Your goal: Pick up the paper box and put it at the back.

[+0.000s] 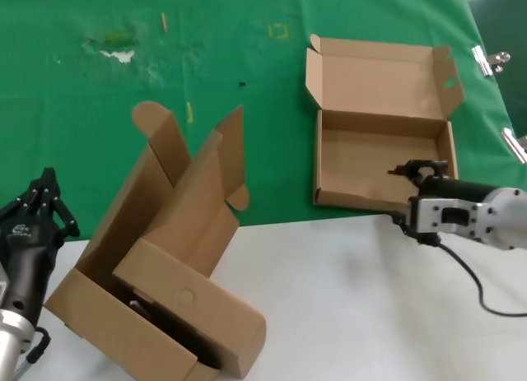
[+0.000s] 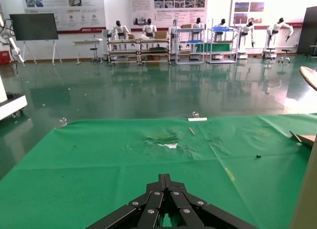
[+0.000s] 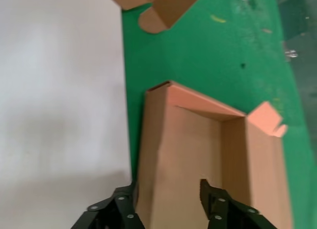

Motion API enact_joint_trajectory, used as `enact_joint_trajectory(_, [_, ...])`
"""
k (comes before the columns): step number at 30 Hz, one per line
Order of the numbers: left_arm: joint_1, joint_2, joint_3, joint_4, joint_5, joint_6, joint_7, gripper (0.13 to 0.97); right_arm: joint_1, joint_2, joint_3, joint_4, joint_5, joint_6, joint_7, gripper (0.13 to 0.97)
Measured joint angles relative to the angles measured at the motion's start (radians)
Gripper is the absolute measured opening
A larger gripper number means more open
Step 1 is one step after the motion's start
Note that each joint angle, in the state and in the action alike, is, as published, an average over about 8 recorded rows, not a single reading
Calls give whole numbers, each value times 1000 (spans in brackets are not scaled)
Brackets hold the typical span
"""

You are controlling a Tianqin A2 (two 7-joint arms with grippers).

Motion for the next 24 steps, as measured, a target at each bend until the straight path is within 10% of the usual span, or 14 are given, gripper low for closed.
enact_joint_trajectory(15, [0, 0, 0, 0, 0, 0, 0, 140, -358, 107, 446, 491, 284, 89, 208, 651])
enact_joint_trajectory(24, [0, 0, 0, 0, 0, 0, 0, 146, -450, 89, 556, 541, 424, 168, 201, 819])
